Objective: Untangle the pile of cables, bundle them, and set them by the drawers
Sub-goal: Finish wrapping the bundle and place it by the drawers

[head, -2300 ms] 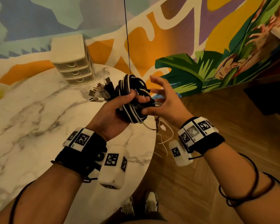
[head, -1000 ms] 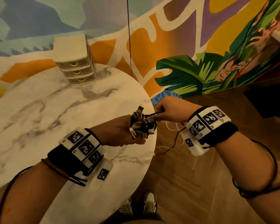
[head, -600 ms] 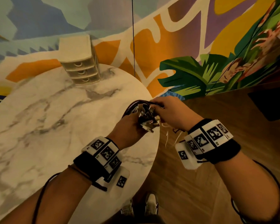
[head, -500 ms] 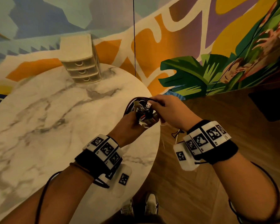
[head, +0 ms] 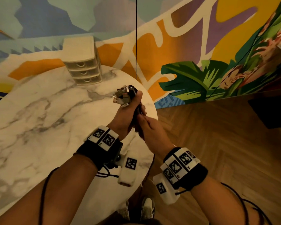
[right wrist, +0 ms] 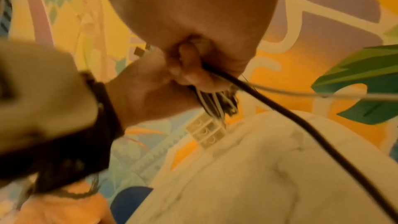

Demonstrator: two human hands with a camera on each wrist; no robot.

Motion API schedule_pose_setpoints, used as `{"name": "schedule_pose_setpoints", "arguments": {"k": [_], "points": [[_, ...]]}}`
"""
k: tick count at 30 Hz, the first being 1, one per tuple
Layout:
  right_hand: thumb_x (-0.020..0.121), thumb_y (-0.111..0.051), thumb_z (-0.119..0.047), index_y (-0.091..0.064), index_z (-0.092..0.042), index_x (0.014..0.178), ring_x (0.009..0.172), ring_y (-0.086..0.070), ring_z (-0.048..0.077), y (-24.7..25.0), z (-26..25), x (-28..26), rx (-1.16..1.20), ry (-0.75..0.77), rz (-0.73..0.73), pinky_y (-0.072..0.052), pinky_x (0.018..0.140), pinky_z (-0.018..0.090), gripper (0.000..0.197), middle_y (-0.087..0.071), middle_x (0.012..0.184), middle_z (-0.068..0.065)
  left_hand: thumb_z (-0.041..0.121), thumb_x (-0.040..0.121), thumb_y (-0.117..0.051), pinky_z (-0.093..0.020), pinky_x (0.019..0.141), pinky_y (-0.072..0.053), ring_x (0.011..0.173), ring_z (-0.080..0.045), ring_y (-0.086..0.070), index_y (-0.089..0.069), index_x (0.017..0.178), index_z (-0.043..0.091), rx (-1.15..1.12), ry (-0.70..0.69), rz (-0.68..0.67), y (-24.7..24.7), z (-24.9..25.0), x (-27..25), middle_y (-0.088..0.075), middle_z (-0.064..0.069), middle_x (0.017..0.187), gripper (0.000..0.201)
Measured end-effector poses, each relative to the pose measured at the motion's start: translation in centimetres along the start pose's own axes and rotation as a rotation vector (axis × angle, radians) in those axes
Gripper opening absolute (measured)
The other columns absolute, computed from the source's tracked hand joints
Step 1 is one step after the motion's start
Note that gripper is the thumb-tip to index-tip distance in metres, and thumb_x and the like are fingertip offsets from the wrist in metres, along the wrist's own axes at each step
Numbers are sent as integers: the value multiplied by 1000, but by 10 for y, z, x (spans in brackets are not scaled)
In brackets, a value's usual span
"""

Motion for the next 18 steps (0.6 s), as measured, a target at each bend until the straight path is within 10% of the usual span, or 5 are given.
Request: {"name": "schedule_pose_setpoints", "arguments": {"k": [6,10,13,18], "points": [[96,-50,-33,-48,-20,55,47,-40,6,-29,43,-20,-101,-149,-218,-36,57,23,43,-46,49,-9,7,91,-47,-34,86,-43,62,-15,-46,-55,118,1,-271,-107,-139,-10,20,-11,-40,0,61,29],[94,-57,-21,-60,-9,69,56,-51,-3,-7,60,-1,-279,-78,-261,-41,61,23,28,-59,59,-5,11,76,-49,-30,76,-48,55,-16,-38,-60,103,0,-225,-111,-350,-26,18,-31,-34,1,55,32],[90,-61,-28,-68,-5,103,92,-63,27,21,62,16,-454,-28,-310,-50,84,46,27,-68,100,15,17,70,-53,-37,73,-39,52,-17,-39,-62,91,1,-80,-103,-427,-26,12,-42,-38,0,52,28],[87,-66,-26,-66,4,80,57,-41,20,73,40,23,-635,-49,-360,-34,58,33,31,-53,67,17,20,69,-60,-27,55,-40,50,-17,-41,-57,79,-11,305,-106,-440,-25,10,-53,-42,-7,53,32]]}}
Point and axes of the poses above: each hand's wrist, its own x-axis towards the middle knuckle, its own y-axis out of the back of the hand, z = x × y, the point moved 8 cm from there along x, towards the middle knuckle
